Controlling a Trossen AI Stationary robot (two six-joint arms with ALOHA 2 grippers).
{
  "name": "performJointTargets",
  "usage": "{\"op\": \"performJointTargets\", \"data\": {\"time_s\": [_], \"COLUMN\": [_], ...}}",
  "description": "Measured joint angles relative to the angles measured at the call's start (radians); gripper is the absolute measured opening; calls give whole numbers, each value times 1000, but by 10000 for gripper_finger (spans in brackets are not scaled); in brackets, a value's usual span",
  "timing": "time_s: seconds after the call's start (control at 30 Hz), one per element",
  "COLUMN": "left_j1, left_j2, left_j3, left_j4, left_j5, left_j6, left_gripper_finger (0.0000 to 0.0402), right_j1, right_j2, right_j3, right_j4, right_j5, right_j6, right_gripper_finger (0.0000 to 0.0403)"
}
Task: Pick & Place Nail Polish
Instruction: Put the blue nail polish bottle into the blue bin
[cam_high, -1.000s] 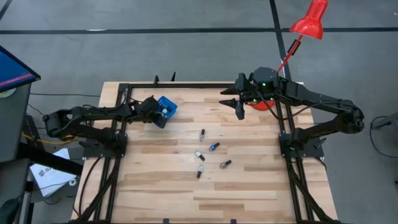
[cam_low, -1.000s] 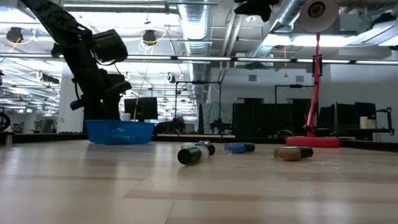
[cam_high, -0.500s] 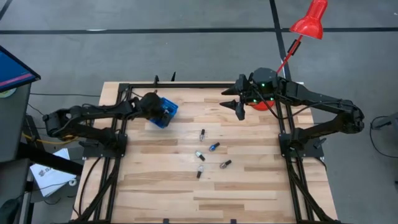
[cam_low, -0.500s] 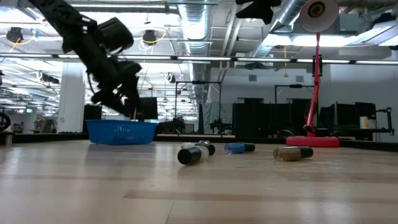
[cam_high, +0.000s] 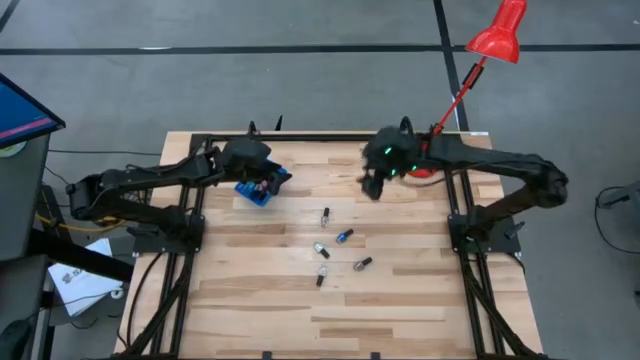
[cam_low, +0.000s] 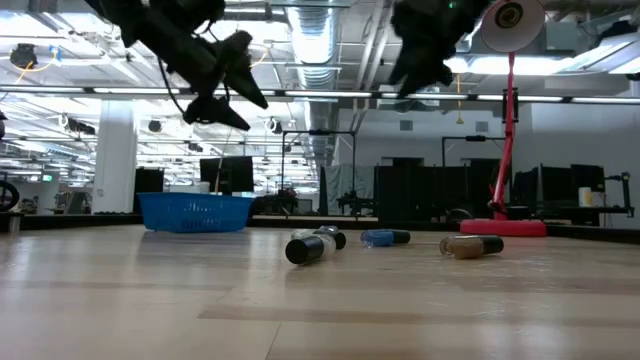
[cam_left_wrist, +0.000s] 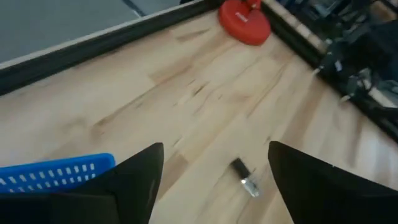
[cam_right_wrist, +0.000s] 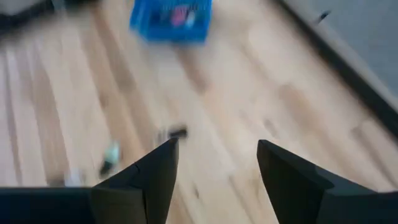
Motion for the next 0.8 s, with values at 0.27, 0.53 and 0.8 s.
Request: {"op": "performJointTargets", "data": {"time_s": [0.27,0.53,0.8], "left_j1": [-7,-7,-7], "left_j2": [-92,-159,-186], "left_j3": [2,2,0], "left_j4": [-1,1,0], "left_j5": [0,0,0], "left_j6": [2,31,32], "left_gripper_finger": [280,280,280], "right_j1": [112,167,197], "right_j2": [208,389,543], "right_j3": [0,0,0], "right_j4": [-82,-33,-7], "right_j5": [-120,-147,-147], "right_j6": [-396,-663,-687], "right_gripper_finger": [213,194,182]}}
